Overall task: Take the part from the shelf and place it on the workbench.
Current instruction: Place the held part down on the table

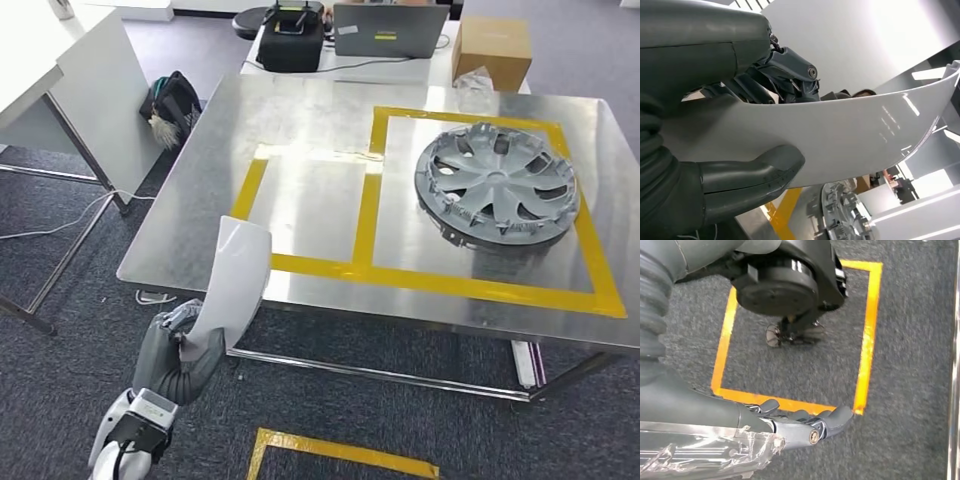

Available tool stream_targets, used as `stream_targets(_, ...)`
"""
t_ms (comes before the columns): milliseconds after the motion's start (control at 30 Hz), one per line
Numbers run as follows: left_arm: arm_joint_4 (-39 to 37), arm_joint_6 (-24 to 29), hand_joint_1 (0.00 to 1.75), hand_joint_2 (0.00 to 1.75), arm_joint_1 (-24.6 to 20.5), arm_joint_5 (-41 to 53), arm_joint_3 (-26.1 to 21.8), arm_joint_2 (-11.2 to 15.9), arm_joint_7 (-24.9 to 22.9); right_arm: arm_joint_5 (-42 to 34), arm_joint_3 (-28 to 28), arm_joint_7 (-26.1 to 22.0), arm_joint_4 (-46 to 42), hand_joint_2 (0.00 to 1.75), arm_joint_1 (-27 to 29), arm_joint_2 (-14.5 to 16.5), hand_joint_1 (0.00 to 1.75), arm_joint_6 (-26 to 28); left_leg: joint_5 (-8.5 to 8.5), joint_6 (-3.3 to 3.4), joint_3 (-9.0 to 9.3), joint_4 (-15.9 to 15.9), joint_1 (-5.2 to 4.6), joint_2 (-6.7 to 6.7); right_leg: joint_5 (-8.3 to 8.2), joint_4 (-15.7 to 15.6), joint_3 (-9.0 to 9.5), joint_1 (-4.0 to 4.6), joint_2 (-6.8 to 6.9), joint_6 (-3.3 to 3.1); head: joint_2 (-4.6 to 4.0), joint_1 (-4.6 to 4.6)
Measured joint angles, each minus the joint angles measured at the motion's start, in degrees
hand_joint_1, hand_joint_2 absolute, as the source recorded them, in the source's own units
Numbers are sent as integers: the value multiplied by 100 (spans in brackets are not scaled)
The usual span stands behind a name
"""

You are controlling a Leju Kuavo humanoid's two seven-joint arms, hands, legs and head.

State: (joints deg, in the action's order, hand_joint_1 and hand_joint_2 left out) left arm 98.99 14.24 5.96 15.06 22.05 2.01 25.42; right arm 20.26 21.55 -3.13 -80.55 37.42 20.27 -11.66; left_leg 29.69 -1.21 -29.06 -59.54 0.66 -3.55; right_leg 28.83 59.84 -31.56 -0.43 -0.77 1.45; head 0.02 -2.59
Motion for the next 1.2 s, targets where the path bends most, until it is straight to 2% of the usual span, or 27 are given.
stream_targets(33,-7,9,175,175,-18,-1,3,-1,-8,0,1,0,-10,175,1,0,0,3,52,-17,-96,-171,-5,82,15,-19,64,-8,23,-35,-1,14)
stream_targets(67,-14,17,175,175,-38,-2,7,-1,-15,-1,1,0,-19,175,6,1,0,10,141,-34,-267,-443,-12,170,37,-38,106,-10,49,-58,-1,25)
stream_targets(133,-35,29,175,175,-62,-2,16,-1,-39,-11,0,0,-23,175,10,1,0,30,371,-54,-775,-1142,-17,262,104,-58,173,-4,93,-84,-1,38)
stream_targets(167,-50,32,175,175,-63,-2,21,1,-54,-23,0,0,-23,175,11,1,0,44,416,-53,-990,-1379,-18,274,146,-61,210,0,110,-84,-1,38)
stream_targets(200,-63,31,175,175,-61,-1,27,3,-66,-40,0,0,-23,175,11,1,0,58,348,-40,-1121,-1447,-22,278,194,-63,260,2,121,-83,0,39)
stream_targets(233,-74,28,175,175,-60,1,32,5,-73,-59,1,1,-23,175,11,1,0,69,156,-15,-1141,-1303,-29,280,246,-65,325,4,126,-79,0,40)
stream_targets(300,-85,7,175,175,-67,21,49,11,-75,-96,0,2,-23,175,8,1,0,68,-377,54,-975,-658,-65,315,360,-75,461,5,135,-62,-1,37)
stream_targets(333,-91,-14,175,175,-80,38,64,17,-75,-108,1,4,-23,175,5,1,0,55,-497,80,-882,-340,-90,345,412,-85,518,10,137,-41,-2,39)
stream_targets(367,-98,-35,175,175,-93,59,85,24,-74,-113,1,7,-23,175,1,1,0,38,-546,98,-814,-136,-111,372,459,-113,548,15,147,-11,-1,43)
stream_targets(400,-107,-52,175,175,-103,85,107,32,-73,-113,2,7,-22,175,-3,1,0,16,-516,111,-778,-24,-123,387,477,-132,603,24,157,29,-1,48)
stream_targets(433,-118,-69,175,175,-116,107,130,38,-72,-109,2,5,-22,175,-6,1,0,-3,-458,123,-739,36,-121,374,485,-165,659,32,167,68,-1,51)
stream_targets(500,-134,-91,175,175,-131,159,176,46,-70,-91,2,-5,-20,175,-23,1,0,-49,-455,167,-614,94,-92,339,501,-120,731,37,162,128,-1,42)
stream_targets(533,-146,-101,175,175,-150,179,201,49,-70,-78,2,-11,-19,175,-38,1,0,-68,-431,192,-543,106,-82,327,534,36,661,36,146,143,-1,27)
stream_targets(567,-158,-104,175,175,-171,197,225,50,-70,-64,2,-14,-18,175,-53,1,0,-87,-398,212,-483,115,-74,318,596,319,499,34,126,156,-1,16)
stream_targets(633,-195,-116,175,175,-216,229,266,52,-70,-33,6,-17,-12,175,-65,1,0,-125,-303,239,-390,117,-75,297,840,1041,-9,35,103,173,-1,-4)
stream_targets(667,-223,-127,175,175,-233,247,287,54,-70,-14,10,-16,-5,175,-65,1,0,-145,-249,242,-332,117,-75,283,983,1295,-261,37,101,182,0,-8)
stream_targets(700,-258,-141,175,175,-249,270,308,55,-70,11,14,-15,4,175,-64,1,0,-167,-186,244,-258,117,-75,269,1067,1393,-452,38,99,188,1,-10)
stream_targets(733,-296,-153,175,175,-265,288,330,56,-70,33,19,-14,15,175,-66,1,0,-185,-118,242,-165,117,-75,256,1034,1314,-561,37,99,192,1,-10)
stream_targets(767,-333,-160,175,175,-282,302,350,57,-70,51,22,-13,24,175,-66,1,0,-200,-44,235,-62,117,-75,244,850,1087,-603,34,96,191,1,-12)
stream_targets(833,-403,-166,175,175,-315,318,382,60,-70,73,31,-13,47,175,-67,1,0,-222,103,203,103,114,-79,228,164,516,-611,30,80,167,-1,-9)
stream_targets(867,-436,-173,175,175,-331,327,396,63,-70,89,37,-10,63,175,-72,1,0,-234,161,178,149,116,-83,217,-95,328,-604,37,73,132,-1,-5)
stream_targets(900,-465,-184,175,175,-347,340,409,67,-70,105,43,-10,77,175,-80,1,0,-245,202,146,180,119,-83,208,-267,230,-598,49,66,87,-1,1)
stream_targets(967,-508,-209,175,175,-383,367,442,71,-67,138,57,-11,91,175,-102,0,0,-268,230,90,221,133,-76,193,-282,193,-545,71,62,-11,-1,3)
stream_targets(1033,-540,-224,175,175,-422,382,469,73,-63,150,75,-15,91,175,-119,-1,0,-279,177,33,103,-100,-68,227,-271,139,-447,60,59,-85,-2,7)
stream_targets(1100,-574,-228,175,175,-448,387,483,78,-62,152,88,-15,92,175,-130,-1,0,-284,230,-26,-305,-722,-65,271,-224,69,-320,47,65,-139,-2,15)
stream_targets(1167,-608,-230,175,175,-456,387,493,84,-62,154,93,-15,95,175,-138,-1,0,-289,507,-49,-804,-1328,-63,284,-142,35,-204,46,69,-164,-2,17)
stream_targets(1200,-625,-230,175,175,-456,387,497,86,-62,155,95,-15,96,175,-141,-1,0,-290,608,-45,-981,-1463,-65,284,-93,32,-143,46,66,-167,-2,17)
